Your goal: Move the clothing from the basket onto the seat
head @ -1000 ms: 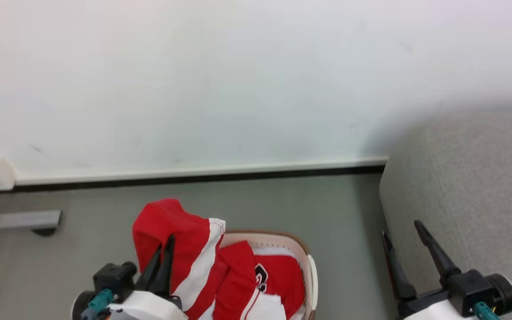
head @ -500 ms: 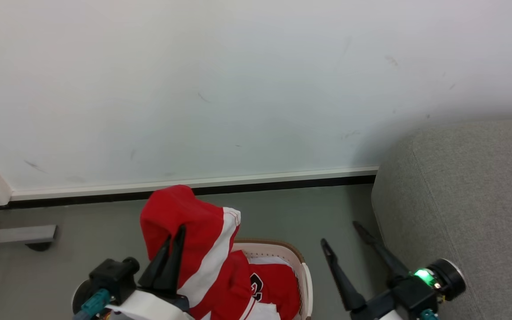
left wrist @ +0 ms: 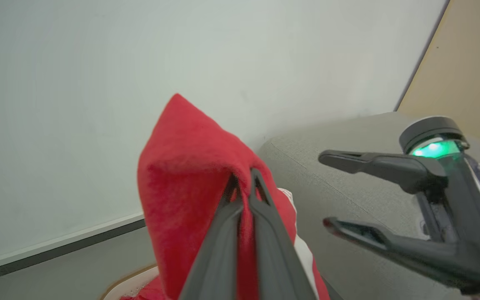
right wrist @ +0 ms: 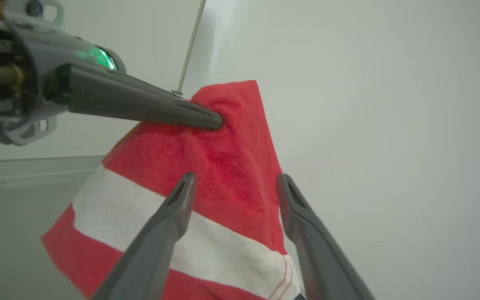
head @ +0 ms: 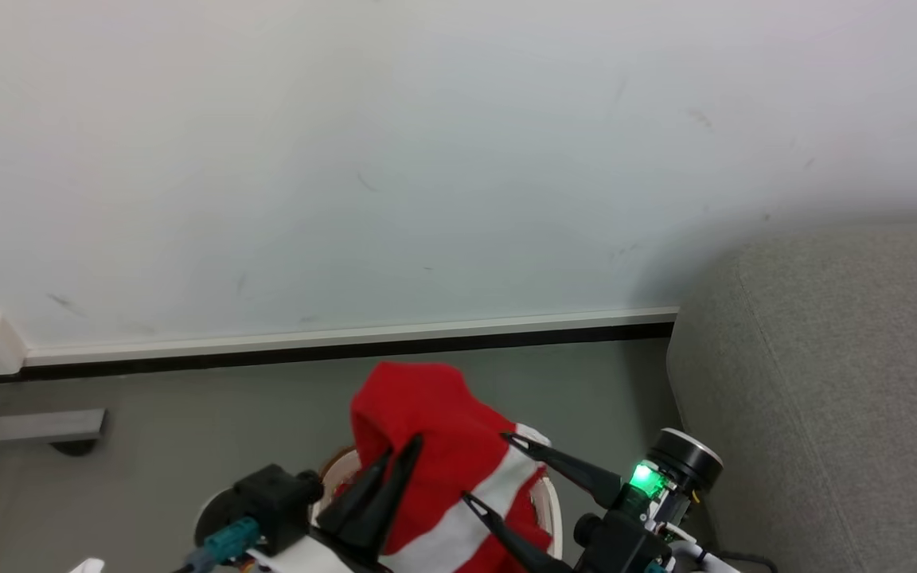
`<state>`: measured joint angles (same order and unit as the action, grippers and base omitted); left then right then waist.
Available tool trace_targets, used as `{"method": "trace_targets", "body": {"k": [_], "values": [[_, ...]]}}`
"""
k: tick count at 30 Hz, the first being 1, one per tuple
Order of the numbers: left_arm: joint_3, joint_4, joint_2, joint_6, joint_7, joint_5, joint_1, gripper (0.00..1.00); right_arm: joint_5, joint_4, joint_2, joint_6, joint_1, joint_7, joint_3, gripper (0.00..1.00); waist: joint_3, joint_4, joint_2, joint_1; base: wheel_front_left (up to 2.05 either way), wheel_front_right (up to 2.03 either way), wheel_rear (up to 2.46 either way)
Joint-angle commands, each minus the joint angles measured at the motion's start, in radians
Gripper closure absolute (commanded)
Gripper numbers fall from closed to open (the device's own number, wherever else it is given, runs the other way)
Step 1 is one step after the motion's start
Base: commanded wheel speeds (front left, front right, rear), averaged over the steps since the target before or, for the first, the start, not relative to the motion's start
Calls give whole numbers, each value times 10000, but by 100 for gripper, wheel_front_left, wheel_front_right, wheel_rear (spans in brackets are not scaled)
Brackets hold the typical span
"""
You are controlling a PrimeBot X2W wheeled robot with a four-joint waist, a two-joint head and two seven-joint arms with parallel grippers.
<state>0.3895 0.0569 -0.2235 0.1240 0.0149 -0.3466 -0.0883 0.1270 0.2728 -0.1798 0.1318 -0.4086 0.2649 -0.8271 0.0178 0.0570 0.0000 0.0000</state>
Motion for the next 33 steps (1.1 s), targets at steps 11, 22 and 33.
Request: {"method": "trace_targets", "body": {"k": [11,22,33], "values": [[2065,1143,-1276,69,-459,-1726,-530,100,1509,1227,-340,-21,-1190,-8,-2073,0,42,-314,0,0,0,0,0],[2472,1014,-1767,56,-198,-2515,-735,100,2476,935,-260,-21,-1531,-8,-2494,100,-2,-305,0,0,0,0,0],[2198,523,-1622,-432,386,-2121,-736,0,2605,779,-587,-21,-1085,-6,-1436,100,-198,2,0,0,0,0,0]]}}
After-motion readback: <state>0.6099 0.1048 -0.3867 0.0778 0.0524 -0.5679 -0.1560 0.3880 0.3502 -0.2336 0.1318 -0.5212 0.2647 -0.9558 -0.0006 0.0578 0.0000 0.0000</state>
